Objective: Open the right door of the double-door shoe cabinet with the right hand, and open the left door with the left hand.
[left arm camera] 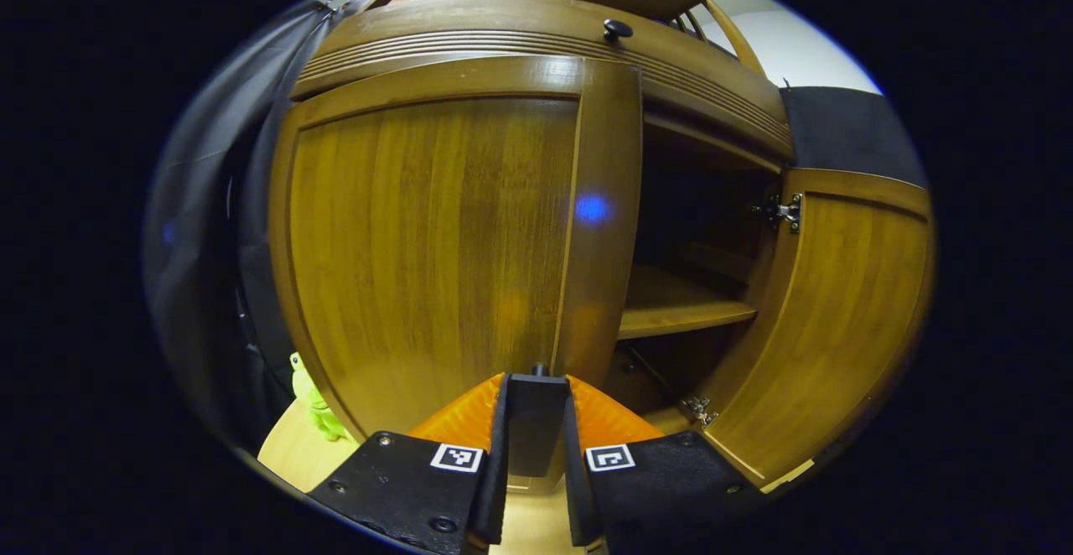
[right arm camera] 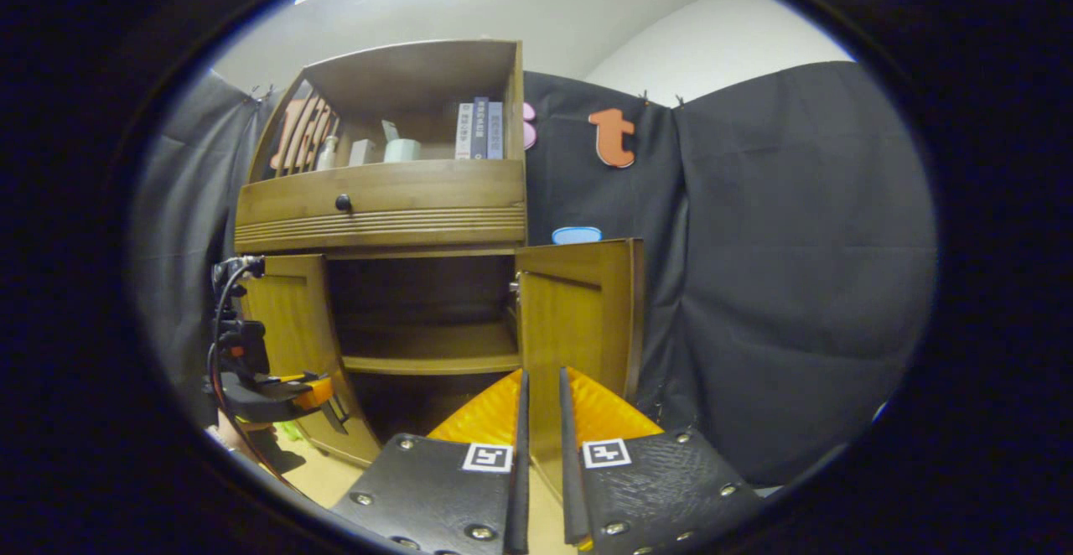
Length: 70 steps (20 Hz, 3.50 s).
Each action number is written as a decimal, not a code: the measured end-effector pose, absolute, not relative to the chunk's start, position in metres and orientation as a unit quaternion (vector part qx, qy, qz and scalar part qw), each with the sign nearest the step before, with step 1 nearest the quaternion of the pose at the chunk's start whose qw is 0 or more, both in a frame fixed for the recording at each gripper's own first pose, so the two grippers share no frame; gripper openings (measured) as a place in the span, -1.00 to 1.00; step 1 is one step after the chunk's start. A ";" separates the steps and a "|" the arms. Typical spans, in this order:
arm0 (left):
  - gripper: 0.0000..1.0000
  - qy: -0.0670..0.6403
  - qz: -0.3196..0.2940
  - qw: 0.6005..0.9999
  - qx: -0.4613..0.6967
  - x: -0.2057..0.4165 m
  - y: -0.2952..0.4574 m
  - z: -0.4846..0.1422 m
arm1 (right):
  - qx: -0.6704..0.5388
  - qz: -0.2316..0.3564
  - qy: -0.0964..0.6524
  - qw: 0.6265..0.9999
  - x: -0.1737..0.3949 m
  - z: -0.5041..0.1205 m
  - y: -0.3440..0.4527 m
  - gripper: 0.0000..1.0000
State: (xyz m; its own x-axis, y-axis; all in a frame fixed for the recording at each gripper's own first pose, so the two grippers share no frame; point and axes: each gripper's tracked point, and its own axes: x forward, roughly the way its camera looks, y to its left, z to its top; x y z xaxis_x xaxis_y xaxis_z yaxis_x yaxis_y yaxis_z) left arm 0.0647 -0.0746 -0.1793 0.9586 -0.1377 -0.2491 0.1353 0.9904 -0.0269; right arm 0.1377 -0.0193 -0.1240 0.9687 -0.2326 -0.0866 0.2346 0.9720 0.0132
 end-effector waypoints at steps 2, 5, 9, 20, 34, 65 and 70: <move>-0.40 0.125 -0.067 0.990 -0.009 0.051 -0.070 -0.179 | 0.011 -0.100 0.048 0.994 0.138 -0.126 -0.013 -0.67; -0.41 0.124 -0.064 0.990 -0.019 0.034 -0.059 -0.176 | 0.010 -0.073 0.055 0.996 0.140 -0.130 -0.003 -0.67; -0.43 0.124 -0.054 0.990 -0.033 0.015 -0.047 -0.174 | 0.008 -0.034 0.062 0.997 0.144 -0.133 0.012 -0.67; -0.39 0.122 -0.033 0.991 -0.047 -0.037 -0.002 -0.168 | 0.011 0.065 0.087 0.994 0.145 -0.143 0.054 -0.67; -0.58 0.106 0.068 0.991 -0.050 -0.085 0.079 -0.148 | 0.015 0.155 0.109 0.982 0.143 -0.154 0.092 -0.67; -0.60 0.071 0.198 0.977 -0.044 -0.125 0.173 -0.125 | 0.028 0.189 0.117 0.974 0.132 -0.157 0.107 -0.58; -0.60 0.076 0.207 0.975 -0.039 -0.121 0.175 -0.125 | 0.027 0.208 0.114 0.971 0.131 -0.156 0.112 0.45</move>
